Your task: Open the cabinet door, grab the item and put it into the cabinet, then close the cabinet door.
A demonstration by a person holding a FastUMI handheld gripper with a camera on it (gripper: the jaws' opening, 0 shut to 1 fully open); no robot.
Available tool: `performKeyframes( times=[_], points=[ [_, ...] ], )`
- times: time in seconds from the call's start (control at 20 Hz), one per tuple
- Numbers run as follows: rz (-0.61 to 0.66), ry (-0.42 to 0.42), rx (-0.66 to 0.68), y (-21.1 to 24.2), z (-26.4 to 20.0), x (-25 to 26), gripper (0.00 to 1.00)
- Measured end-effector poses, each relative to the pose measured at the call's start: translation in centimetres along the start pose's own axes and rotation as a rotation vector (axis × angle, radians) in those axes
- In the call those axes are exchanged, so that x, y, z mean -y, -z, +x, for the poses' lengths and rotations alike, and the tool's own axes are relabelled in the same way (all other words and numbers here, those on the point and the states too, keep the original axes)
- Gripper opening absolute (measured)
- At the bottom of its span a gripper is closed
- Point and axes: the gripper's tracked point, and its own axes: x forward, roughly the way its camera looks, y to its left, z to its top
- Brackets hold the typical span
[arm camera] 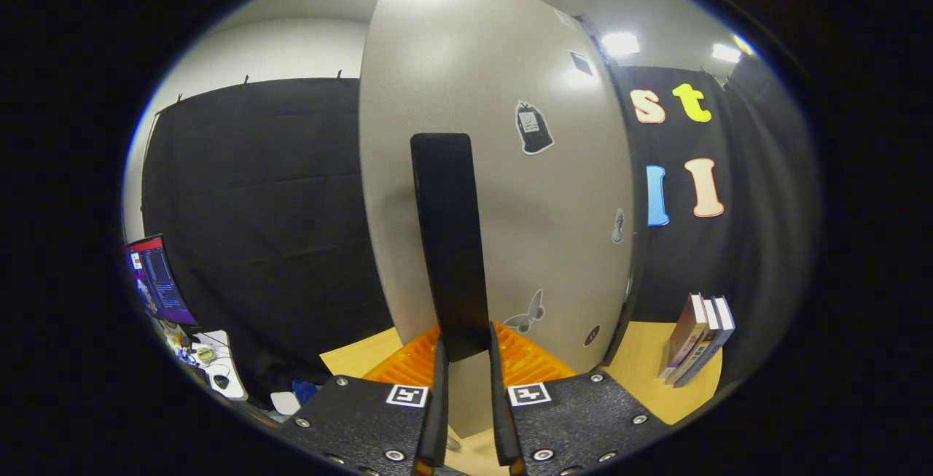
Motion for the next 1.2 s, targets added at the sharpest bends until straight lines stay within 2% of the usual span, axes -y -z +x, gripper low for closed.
performKeyframes(
  times=[0.2, 0.45, 0.55, 0.65, 0.85, 1.05, 1.2],
  points=[
    [0.005, 0.078, 0.002, 0.4, -2.3, 2.3, 0.28],
    [0.082, 0.224, 0.027, 0.7, -4.1, 6.5, 0.29],
    [0.052, 0.284, 0.037, 0.6, -4.9, 8.3, 0.28],
    [0.062, 0.306, 0.043, 0.7, -5.2, 8.8, 0.27],
    [0.087, 0.380, 0.069, 0.9, -6.3, 10.7, 0.36],
    [0.115, 0.430, 0.085, 1.8, -7.5, 11.4, 0.50],
    [0.088, 0.474, 0.095, 2.2, -8.7, 11.4, 0.70]
  ],
)
